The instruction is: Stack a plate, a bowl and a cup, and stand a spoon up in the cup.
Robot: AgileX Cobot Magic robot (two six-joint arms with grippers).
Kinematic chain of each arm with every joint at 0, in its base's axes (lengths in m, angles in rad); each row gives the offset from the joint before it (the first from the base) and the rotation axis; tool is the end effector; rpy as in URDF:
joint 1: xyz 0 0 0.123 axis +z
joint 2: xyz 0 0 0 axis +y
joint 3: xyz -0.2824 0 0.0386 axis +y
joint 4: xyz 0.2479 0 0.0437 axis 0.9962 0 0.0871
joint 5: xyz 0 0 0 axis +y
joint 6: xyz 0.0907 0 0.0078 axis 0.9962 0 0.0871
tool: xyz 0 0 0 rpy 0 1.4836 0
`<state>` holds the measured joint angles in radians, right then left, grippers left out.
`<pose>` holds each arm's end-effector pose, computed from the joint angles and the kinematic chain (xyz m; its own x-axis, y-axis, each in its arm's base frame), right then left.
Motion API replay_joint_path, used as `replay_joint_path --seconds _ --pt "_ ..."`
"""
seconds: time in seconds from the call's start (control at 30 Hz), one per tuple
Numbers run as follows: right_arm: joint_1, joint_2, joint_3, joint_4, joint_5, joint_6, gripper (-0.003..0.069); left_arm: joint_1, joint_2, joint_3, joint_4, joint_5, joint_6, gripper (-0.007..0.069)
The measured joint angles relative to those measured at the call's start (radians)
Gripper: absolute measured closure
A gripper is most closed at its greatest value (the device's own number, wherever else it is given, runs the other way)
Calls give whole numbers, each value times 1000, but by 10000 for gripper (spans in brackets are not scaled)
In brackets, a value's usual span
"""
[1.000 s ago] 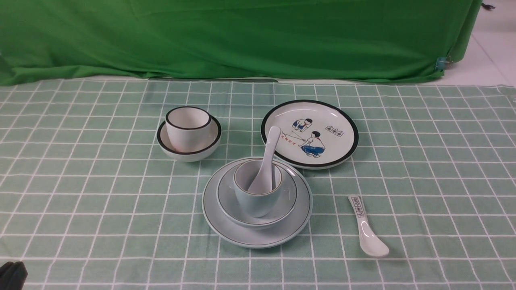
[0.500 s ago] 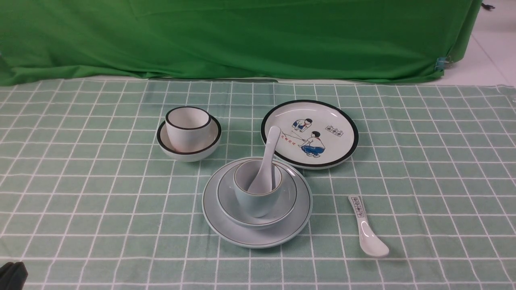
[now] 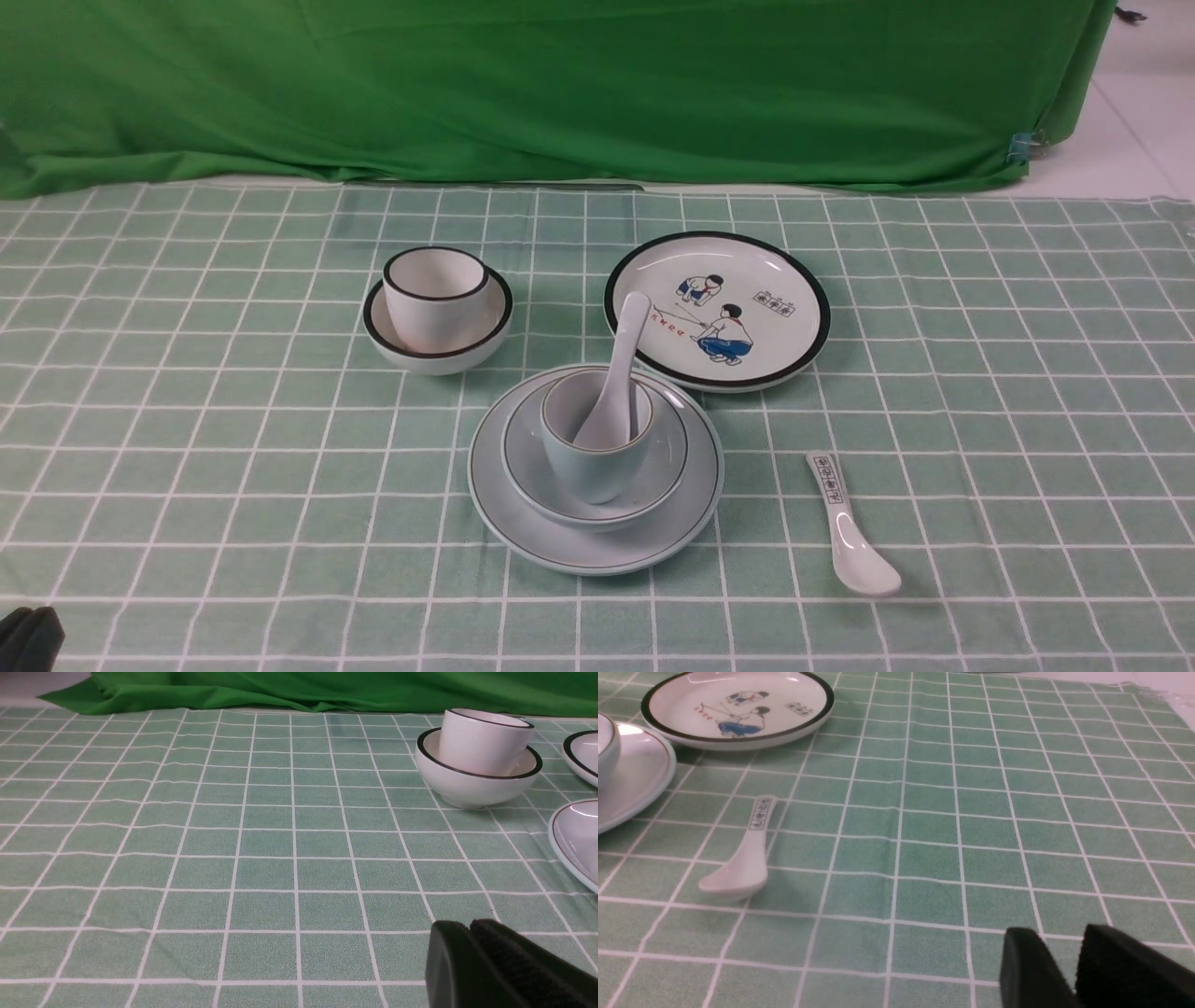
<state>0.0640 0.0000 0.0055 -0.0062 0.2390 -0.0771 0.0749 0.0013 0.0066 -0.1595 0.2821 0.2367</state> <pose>0.0555 0.0034 0.1895 -0.1506 -0.0928 -0.9842 -0.0753 0.9938 -0.0822 0.0552 0.0001 0.1856 -0.1995 0.0685 -0.9775 -0.0150 0.9972 0.0729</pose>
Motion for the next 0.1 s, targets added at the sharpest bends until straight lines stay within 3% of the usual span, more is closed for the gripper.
replay_joint_path --seconds 0.1 --pt "0 0 0 0 0 0 443 0 0 0 0 0 0 607"
